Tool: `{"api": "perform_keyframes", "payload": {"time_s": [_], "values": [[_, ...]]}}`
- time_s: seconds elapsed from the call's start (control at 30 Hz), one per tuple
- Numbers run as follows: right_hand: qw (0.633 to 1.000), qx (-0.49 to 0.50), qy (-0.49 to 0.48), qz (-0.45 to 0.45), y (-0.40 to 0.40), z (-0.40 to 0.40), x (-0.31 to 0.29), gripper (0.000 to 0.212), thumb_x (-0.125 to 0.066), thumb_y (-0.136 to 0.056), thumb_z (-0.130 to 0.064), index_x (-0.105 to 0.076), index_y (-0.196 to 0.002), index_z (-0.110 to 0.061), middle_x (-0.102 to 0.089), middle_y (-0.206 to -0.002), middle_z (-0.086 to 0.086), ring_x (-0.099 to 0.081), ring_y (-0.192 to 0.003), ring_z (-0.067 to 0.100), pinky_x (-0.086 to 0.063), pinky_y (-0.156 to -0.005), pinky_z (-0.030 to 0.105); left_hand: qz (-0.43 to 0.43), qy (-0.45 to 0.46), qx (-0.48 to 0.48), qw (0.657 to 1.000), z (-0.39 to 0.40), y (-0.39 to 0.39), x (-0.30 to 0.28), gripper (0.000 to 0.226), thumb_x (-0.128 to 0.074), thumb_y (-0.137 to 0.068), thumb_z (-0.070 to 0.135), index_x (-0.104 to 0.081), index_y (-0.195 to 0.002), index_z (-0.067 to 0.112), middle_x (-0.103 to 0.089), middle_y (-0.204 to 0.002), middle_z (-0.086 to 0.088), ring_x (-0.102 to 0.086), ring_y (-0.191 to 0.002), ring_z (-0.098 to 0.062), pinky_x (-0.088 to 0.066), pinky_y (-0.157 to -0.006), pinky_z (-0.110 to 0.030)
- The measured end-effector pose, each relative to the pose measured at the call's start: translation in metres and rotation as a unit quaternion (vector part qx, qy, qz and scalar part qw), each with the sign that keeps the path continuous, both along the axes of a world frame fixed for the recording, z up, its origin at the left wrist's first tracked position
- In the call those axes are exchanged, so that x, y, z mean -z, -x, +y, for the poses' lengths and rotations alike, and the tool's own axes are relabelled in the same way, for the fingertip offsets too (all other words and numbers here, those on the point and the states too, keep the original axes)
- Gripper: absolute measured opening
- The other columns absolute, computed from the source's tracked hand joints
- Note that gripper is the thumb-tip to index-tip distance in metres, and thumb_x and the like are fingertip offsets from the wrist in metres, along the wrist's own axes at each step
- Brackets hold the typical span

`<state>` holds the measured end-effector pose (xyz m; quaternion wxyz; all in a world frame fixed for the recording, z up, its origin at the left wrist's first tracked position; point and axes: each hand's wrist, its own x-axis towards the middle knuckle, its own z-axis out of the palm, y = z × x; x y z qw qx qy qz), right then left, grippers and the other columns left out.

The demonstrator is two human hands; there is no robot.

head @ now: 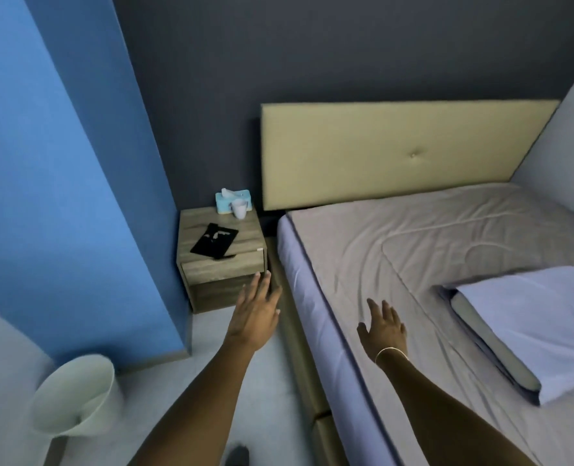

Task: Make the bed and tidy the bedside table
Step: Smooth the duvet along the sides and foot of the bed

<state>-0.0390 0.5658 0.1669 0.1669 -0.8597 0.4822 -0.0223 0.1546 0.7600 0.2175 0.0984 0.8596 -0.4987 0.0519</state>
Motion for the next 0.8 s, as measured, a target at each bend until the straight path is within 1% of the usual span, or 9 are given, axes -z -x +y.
{"api": "perform_keyframes", "payload": {"time_s": [0.07, 0.13, 0.27, 0.4, 0.47, 0.5, 0.6, 0.7, 0.8], "values": [[1.000, 0.017, 0.007, -0.003, -0.038, -0.020, 0.001, 0.065, -0.043, -0.096, -0.040, -0.014, -0.152, -0.027, -0.010, -0.161, 0.007, -0.010, -0.148, 0.028, -0.017, -0.119, 0.047, -0.006, 0.008, -0.001, 1.000, -0.022, -0.050, -0.001, 0.051, -0.042, -0.097, 0.027, -0.031, -0.146, 0.017, -0.011, -0.159, -0.012, -0.005, -0.146, -0.029, -0.013, -0.116, -0.045], [0.999, 0.034, 0.018, -0.002, -0.074, -0.042, -0.002, 0.065, -0.044, -0.096, -0.040, -0.015, -0.152, -0.027, -0.012, -0.161, 0.008, -0.011, -0.148, 0.029, -0.018, -0.119, 0.047, -0.017, 0.010, 0.004, 1.000, -0.046, -0.098, -0.005, 0.052, -0.041, -0.098, 0.028, -0.028, -0.147, 0.019, -0.006, -0.159, -0.010, -0.003, -0.147, -0.028, -0.013, -0.117, -0.044], [0.996, 0.076, 0.025, -0.023, -0.138, -0.077, -0.010, 0.064, -0.046, -0.095, -0.039, -0.018, -0.151, -0.026, -0.015, -0.160, 0.008, -0.013, -0.147, 0.029, -0.019, -0.118, 0.048, -0.027, 0.022, 0.047, 0.998, -0.094, -0.181, -0.013, 0.051, -0.049, -0.094, 0.024, -0.038, -0.143, 0.016, -0.015, -0.158, -0.013, -0.012, -0.146, -0.030, -0.020, -0.115, -0.046], [0.995, 0.101, 0.019, -0.009, -0.185, -0.106, -0.009, 0.065, -0.048, -0.094, -0.039, -0.019, -0.151, -0.027, -0.016, -0.160, 0.009, -0.015, -0.147, 0.030, -0.019, -0.118, 0.047, -0.010, 0.002, 0.076, 0.997, -0.154, -0.238, -0.011, 0.051, -0.048, -0.094, 0.025, -0.037, -0.144, 0.016, -0.013, -0.158, -0.014, -0.010, -0.146, -0.031, -0.018, -0.114, -0.046], [0.993, 0.117, 0.016, 0.001, -0.202, -0.127, 0.001, 0.065, -0.048, -0.094, -0.038, -0.019, -0.151, -0.027, -0.016, -0.160, 0.009, -0.014, -0.147, 0.030, -0.018, -0.118, 0.047, -0.002, -0.002, 0.107, 0.994, -0.190, -0.258, -0.004, 0.049, -0.053, -0.092, 0.023, -0.044, -0.139, 0.013, -0.020, -0.156, -0.016, -0.018, -0.144, -0.033, -0.022, -0.112, -0.049], [0.992, 0.126, 0.010, 0.006, -0.209, -0.137, 0.005, 0.065, -0.048, -0.094, -0.038, -0.019, -0.151, -0.027, -0.015, -0.160, 0.008, -0.014, -0.147, 0.030, -0.018, -0.118, 0.047, -0.003, -0.008, 0.121, 0.993, -0.205, -0.267, 0.000, 0.049, -0.059, -0.088, 0.022, -0.049, -0.135, 0.011, -0.026, -0.153, -0.018, -0.026, -0.141, -0.035, -0.027, -0.110, -0.050], [0.989, 0.146, -0.004, 0.010, -0.240, -0.182, 0.020, 0.065, -0.046, -0.094, -0.040, -0.017, -0.151, -0.028, -0.014, -0.160, 0.008, -0.013, -0.147, 0.030, -0.018, -0.118, 0.047, -0.014, -0.024, 0.156, 0.987, -0.259, -0.305, 0.017, 0.049, -0.078, -0.071, 0.019, -0.065, -0.116, 0.009, -0.049, -0.138, -0.022, -0.054, -0.120, -0.036, -0.045, -0.095, -0.053], [0.987, 0.161, -0.021, 0.006, -0.272, -0.224, 0.033, 0.065, -0.044, -0.095, -0.042, -0.015, -0.151, -0.027, -0.014, -0.161, 0.006, -0.012, -0.148, 0.029, -0.017, -0.118, 0.047, -0.005, -0.046, 0.155, 0.987, -0.305, -0.343, 0.036, 0.052, -0.084, -0.063, 0.020, -0.068, -0.111, 0.010, -0.055, -0.132, -0.022, -0.061, -0.110, -0.035, -0.049, -0.088, -0.052], [0.983, 0.172, -0.059, 0.024, -0.291, -0.245, 0.046, 0.066, -0.043, -0.096, -0.045, -0.013, -0.152, -0.028, -0.013, -0.161, 0.005, -0.012, -0.148, 0.028, -0.017, -0.119, 0.048, -0.005, -0.101, 0.170, 0.980, -0.329, -0.367, 0.052, 0.055, -0.087, -0.057, 0.025, -0.070, -0.108, 0.014, -0.058, -0.129, -0.019, -0.065, -0.102, -0.033, -0.053, -0.083, -0.049]]}}
